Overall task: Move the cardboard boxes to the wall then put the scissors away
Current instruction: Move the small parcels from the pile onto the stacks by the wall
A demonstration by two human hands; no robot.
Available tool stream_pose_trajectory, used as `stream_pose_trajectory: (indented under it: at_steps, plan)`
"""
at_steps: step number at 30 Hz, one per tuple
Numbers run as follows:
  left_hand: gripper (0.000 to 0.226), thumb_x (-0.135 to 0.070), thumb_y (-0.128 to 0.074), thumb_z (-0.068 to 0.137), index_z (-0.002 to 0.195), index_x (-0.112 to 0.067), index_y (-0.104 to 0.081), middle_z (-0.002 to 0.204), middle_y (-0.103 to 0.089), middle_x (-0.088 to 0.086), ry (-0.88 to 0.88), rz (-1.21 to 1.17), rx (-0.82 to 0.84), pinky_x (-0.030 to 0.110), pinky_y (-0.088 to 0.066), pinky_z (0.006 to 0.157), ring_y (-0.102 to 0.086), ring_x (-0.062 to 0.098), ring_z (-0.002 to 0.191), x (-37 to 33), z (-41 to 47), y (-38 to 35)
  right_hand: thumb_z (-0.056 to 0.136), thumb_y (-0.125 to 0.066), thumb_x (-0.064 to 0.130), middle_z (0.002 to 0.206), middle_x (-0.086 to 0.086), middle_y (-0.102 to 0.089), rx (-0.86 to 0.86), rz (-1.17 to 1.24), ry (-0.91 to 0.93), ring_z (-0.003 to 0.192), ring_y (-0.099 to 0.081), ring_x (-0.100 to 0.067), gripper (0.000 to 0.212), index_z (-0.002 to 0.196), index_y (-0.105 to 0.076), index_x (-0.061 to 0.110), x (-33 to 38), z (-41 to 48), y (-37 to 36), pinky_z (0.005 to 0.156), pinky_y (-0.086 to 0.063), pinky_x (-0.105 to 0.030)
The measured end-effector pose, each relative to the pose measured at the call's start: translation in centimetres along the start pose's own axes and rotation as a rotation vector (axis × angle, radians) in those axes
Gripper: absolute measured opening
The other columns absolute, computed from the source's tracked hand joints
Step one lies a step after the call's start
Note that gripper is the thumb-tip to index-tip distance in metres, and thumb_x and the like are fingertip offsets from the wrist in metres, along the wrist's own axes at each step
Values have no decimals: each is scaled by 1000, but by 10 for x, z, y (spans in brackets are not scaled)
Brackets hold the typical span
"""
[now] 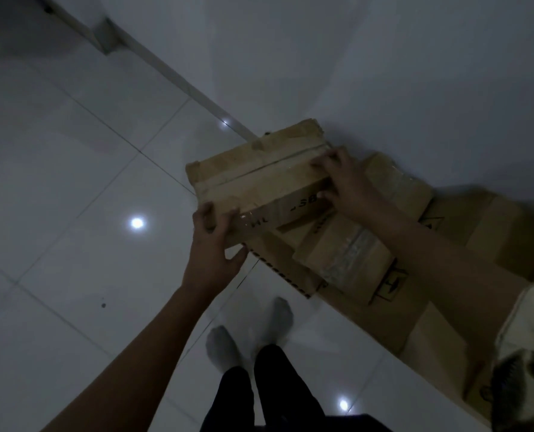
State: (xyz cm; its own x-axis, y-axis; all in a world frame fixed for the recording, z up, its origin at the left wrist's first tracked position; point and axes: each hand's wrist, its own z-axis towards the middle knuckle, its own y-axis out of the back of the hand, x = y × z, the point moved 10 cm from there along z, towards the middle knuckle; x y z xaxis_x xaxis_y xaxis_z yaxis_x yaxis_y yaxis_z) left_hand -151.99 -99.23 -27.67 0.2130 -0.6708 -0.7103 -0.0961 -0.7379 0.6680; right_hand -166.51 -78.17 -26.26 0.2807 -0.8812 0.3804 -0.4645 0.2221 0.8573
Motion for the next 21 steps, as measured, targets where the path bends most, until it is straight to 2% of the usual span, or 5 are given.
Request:
stream_pose_trajectory:
  at_steps: [5,10,14,17,21]
  plan:
    - [78,-29,-76,80,144,-27,-31,155,6,2,4,-25,151,30,-36,106,-35,41,135,-3,-25,-44,82,-67,8,142,-16,-30,-5,-210,-60,116,-44,-46,58,133,-40,20,-5,-1,-7,88,-49,-54]
    - [79,-35,-64,79,145,-31,-22,156,10,2,-92,13,242,48,-48,96,-55,53,106,-18,-35,-73,89,-51,4,139,-18,-35,31,-279,-177,117,-42,-44,53,138,-36,17,-16,-1,-11,90,-45,-50]
    - [86,-43,-65,78,150,-28,-19,157,2,9,-82,135,239,54,-44,98,-45,44,125,-7,-23,-69,92,-49,13,141,-24,-34,66,-308,-197,129,-34,-42,57,146,-28,12,-2,0,-12,101,-36,-49]
    - [85,-58,-48,81,153,-33,-9,160,4,7,-79,252,230,61,-34,103,-42,40,131,2,-2,-57,98,-44,31,152,-26,-20,111,-248,-269,140,-19,-47,65,154,-13,18,11,-2,-22,112,-27,-53]
    - [79,-63,-21,86,155,-30,-3,161,8,14,8,338,141,72,-6,109,-7,45,146,11,28,-27,95,-44,55,159,-21,16,169,-71,-278,141,18,-53,80,154,6,34,31,-3,-49,115,-5,-65]
